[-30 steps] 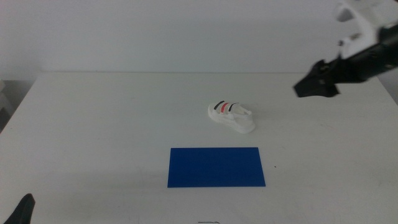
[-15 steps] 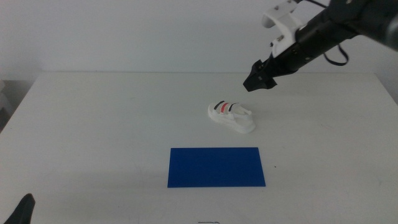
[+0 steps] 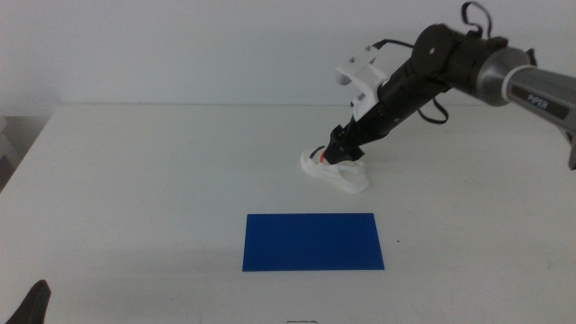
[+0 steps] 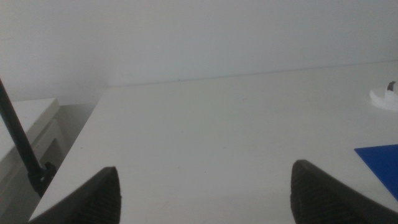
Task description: Use one arm to grab the shoe from the table and place it on the mat.
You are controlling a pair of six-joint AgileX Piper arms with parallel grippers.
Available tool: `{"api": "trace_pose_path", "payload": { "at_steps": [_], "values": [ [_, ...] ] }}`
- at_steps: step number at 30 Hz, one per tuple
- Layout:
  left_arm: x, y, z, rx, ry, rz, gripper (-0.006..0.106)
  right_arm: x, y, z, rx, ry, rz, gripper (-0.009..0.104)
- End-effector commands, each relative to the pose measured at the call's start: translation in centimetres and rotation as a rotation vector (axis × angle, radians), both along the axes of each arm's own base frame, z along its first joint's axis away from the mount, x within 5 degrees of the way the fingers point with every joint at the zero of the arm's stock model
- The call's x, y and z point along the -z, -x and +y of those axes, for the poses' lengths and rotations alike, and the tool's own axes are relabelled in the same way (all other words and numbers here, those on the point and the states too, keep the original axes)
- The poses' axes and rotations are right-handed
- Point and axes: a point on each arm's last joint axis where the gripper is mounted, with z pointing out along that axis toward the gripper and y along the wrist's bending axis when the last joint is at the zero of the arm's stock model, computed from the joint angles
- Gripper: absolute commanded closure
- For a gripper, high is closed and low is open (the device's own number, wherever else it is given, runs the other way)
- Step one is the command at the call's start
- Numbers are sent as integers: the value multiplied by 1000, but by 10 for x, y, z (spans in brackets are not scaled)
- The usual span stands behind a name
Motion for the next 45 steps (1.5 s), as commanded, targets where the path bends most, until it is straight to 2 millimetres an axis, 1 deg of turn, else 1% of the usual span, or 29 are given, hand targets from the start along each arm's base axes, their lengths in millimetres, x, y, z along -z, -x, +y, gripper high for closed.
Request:
{"api": "trace_pose_path", "payload": {
  "at_steps": [1,6,12,14,16,17,19,21,22,25,27,28,31,36,39,41,43,45],
  "values": [
    [-10,1,0,2,27,-105,7,-37,-3,1,15,-38,-140,11],
    [-10,1,0,2,27,-105,7,-17,-10,2,21,-19,-128,16],
    [-10,1,0,2,27,-105,7,1,-13,4,-9,0,-114,20],
    [-10,1,0,2,27,-105,7,6,-14,4,-14,6,-108,25],
    [-10,1,0,2,27,-105,7,9,-14,5,-34,16,-116,35],
    [-10,1,0,2,27,-105,7,9,-14,5,-42,20,-120,44],
    [-10,1,0,2,27,-105,7,6,-13,6,-50,19,-123,67],
    [-10,1,0,2,27,-105,7,-3,-10,8,-57,13,-136,96],
    [-10,1,0,2,27,-105,7,-7,-9,8,-56,10,-144,97],
    [-10,1,0,2,27,-105,7,-35,-1,8,-50,-23,-161,96],
    [-10,1,0,2,27,-105,7,-53,10,5,-78,-22,-145,96],
    [-10,1,0,2,27,-105,7,-59,16,5,-95,-21,-122,96],
    [-10,1,0,2,27,-105,7,-78,35,3,-98,-30,-92,96],
    [-10,1,0,2,27,-105,7,-108,80,10,-92,-35,-161,96],
    [-10,1,0,2,27,-105,7,-117,107,15,-42,-67,-170,96],
    [-10,1,0,2,27,-105,7,-120,119,18,-14,-84,-168,96],
    [-10,1,0,2,27,-105,7,-117,124,21,-2,-79,-156,96],
    [-10,1,0,2,27,-105,7,-111,125,24,12,-64,-128,96]
  ]
}}
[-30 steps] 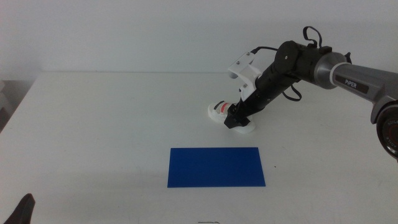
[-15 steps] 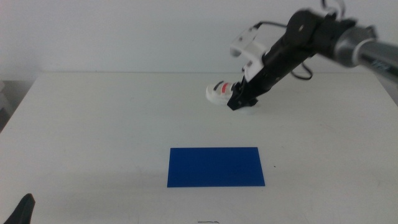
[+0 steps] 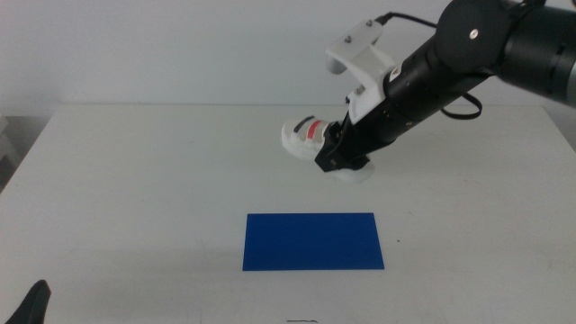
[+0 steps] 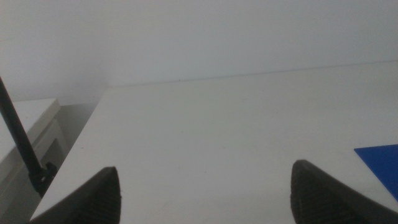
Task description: Use one arm to grab the shoe from the table and place it on the mat.
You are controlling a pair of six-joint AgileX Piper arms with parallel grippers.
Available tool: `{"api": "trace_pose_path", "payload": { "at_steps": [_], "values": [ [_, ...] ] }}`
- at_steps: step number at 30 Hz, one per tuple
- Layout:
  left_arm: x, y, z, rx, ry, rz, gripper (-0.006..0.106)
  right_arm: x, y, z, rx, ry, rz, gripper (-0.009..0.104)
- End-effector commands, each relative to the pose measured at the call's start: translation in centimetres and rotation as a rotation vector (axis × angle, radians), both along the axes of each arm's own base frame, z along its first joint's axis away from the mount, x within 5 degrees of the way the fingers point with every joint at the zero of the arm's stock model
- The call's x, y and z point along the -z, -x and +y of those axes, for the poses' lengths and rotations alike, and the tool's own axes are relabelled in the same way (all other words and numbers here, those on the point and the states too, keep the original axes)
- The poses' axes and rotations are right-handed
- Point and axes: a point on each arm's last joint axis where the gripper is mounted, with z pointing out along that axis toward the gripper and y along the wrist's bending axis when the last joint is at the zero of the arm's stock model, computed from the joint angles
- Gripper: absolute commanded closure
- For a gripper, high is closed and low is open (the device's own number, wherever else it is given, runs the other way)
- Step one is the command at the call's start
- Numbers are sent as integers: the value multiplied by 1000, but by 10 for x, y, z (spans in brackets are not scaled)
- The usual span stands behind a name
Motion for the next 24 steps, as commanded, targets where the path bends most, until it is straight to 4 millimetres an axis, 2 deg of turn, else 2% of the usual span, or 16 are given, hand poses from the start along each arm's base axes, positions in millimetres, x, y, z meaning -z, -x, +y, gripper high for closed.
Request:
{"api": "trace_pose_path", "payload": {
  "at_steps": [1,15,24],
  "values": [
    [-10,1,0,2,27,-105,7,-23,4,1,38,-46,-75,96],
    [-10,1,0,2,27,-105,7,0,-5,11,52,-30,-43,96],
    [-10,1,0,2,27,-105,7,7,-7,13,-105,40,-108,96]
  ]
}}
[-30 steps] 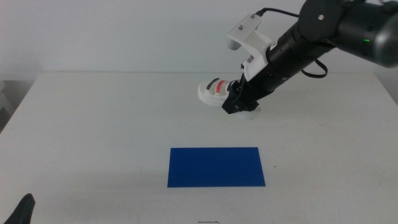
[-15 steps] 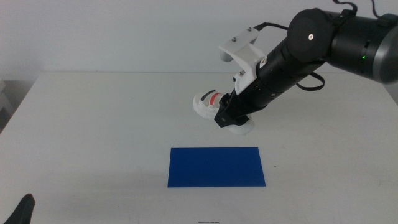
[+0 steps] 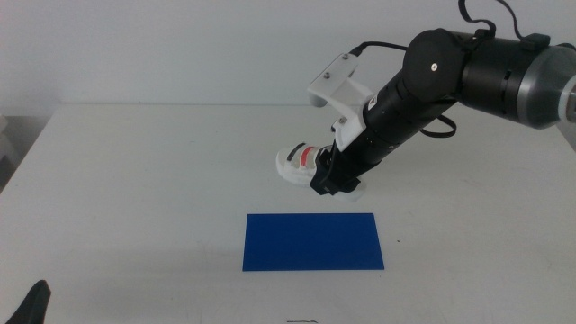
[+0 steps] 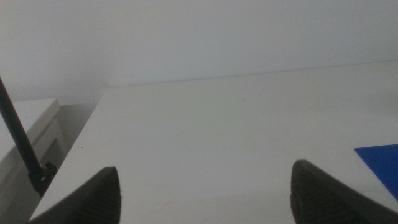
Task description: Use one arm to grab the shoe from the table and place it on the mat.
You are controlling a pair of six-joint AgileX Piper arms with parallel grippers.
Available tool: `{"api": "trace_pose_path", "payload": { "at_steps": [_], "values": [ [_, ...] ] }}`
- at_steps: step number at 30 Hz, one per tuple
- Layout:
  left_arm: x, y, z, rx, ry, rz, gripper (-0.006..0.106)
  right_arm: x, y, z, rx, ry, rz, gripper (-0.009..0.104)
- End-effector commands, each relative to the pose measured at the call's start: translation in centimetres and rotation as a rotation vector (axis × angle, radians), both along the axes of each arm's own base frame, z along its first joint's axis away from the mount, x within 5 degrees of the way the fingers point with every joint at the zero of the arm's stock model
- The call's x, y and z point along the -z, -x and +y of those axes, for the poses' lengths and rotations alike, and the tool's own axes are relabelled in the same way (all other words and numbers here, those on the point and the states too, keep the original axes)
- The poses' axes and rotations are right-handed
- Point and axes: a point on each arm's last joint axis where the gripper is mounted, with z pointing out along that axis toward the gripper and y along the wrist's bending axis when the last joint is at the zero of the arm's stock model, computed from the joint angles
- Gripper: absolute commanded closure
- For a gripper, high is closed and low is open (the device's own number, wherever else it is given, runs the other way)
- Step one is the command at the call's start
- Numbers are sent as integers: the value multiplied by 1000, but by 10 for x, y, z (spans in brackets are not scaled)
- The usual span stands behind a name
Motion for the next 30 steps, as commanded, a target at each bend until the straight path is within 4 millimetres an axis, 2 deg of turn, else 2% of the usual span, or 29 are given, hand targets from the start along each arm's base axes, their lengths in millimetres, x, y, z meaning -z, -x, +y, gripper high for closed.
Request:
{"api": "trace_pose_path", "payload": {
  "at_steps": [1,6,14,18,30],
  "values": [
    [-10,1,0,2,27,-105,7,-31,3,0,-55,-44,-124,96],
    [-10,1,0,2,27,-105,7,-31,4,2,-135,-31,-150,96],
    [-10,1,0,2,27,-105,7,-28,10,1,-411,78,-227,96],
    [-10,1,0,2,27,-105,7,-23,9,5,-404,44,-204,96],
    [-10,1,0,2,27,-105,7,17,-3,13,-413,59,-112,96]
  ]
}}
